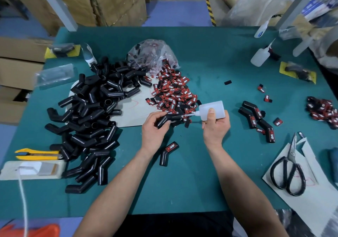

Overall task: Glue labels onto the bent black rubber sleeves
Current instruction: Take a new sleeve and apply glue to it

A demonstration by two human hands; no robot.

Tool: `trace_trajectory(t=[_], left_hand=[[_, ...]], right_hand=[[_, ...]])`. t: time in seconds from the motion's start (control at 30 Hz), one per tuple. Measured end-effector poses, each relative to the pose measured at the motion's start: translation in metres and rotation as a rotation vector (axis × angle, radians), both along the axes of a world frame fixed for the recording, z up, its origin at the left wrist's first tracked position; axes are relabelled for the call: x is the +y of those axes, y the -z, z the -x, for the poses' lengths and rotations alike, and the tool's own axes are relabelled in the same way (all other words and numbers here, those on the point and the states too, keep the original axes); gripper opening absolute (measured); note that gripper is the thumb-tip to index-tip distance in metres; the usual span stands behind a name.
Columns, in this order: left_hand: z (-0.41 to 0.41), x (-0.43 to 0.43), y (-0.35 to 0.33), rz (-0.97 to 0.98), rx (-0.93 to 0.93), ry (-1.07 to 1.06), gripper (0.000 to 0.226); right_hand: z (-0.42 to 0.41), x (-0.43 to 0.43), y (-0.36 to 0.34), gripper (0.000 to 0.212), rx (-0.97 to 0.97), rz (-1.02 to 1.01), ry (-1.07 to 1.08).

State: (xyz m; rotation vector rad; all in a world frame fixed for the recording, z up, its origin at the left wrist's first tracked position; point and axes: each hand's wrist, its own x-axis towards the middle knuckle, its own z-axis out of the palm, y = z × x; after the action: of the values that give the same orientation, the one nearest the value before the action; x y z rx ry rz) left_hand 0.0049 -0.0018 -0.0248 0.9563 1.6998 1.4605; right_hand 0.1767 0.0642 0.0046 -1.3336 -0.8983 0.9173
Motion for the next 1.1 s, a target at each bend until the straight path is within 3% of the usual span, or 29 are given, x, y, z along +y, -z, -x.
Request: trace_trajectory(t=[0.7,1.1], left_hand=[[-0.0007,0.0002,-0.0022,0.024,0.024,-0.004,0.031],[0.0011,0.0052,-0.0063,0.056,-0.061,-0.051,0.038]], right_hand=[[0.0011,0.0014,0.0077,0.034,-0.014,-0.013,0.002],[0.0066,0.0077,0.0098,0.031,0.045,-0.004,0.014]])
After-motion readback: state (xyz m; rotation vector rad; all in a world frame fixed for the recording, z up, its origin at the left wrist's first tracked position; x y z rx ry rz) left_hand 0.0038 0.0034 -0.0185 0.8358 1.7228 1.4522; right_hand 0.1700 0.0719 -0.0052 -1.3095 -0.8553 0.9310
